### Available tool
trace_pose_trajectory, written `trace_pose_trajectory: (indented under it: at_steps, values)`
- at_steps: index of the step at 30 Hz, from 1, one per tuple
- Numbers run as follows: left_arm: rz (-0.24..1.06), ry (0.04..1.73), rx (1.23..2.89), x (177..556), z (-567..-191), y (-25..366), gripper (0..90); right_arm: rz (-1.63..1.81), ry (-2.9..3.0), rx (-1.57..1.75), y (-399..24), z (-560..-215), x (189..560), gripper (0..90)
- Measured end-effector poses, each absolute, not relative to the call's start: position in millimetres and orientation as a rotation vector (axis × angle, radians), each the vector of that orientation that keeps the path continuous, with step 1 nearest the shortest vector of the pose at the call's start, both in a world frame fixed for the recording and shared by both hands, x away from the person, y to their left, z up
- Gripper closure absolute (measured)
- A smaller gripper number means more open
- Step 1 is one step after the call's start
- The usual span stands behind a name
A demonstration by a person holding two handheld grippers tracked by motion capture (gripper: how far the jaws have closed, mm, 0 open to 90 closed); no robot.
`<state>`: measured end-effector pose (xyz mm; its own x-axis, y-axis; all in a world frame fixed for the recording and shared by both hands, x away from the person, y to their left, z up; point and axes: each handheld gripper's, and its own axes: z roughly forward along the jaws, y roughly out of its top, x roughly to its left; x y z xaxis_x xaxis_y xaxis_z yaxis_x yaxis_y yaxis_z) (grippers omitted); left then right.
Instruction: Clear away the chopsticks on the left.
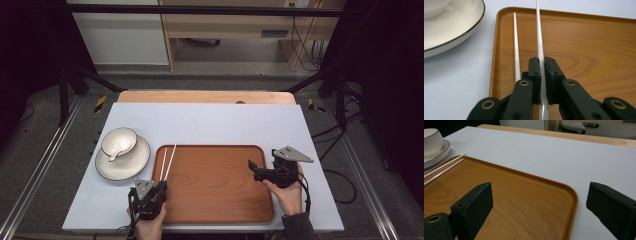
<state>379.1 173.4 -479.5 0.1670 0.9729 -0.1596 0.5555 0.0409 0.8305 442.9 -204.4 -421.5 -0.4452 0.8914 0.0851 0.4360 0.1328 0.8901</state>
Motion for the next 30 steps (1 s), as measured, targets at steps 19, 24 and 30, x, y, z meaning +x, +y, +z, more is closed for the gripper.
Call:
trace_pose_trajectory:
  at_steps: [19,24,30]
  values:
    - [0.617,1.555,1.706,386.8,-482.9,168.8,83.8,1.265,1.944,1.274,-204.1,-421.8,442.8,7.1]
    - [0.612,1.559,1.716,388.3,-482.8,168.3,83.6,1.270,1.941,1.274,-204.3,-421.3,442.5,7.1]
    - [0.613,1.546,1.725,388.5,-482.8,168.0,81.8,1.266,1.944,1.274,-203.8,-421.5,442.5,7.1]
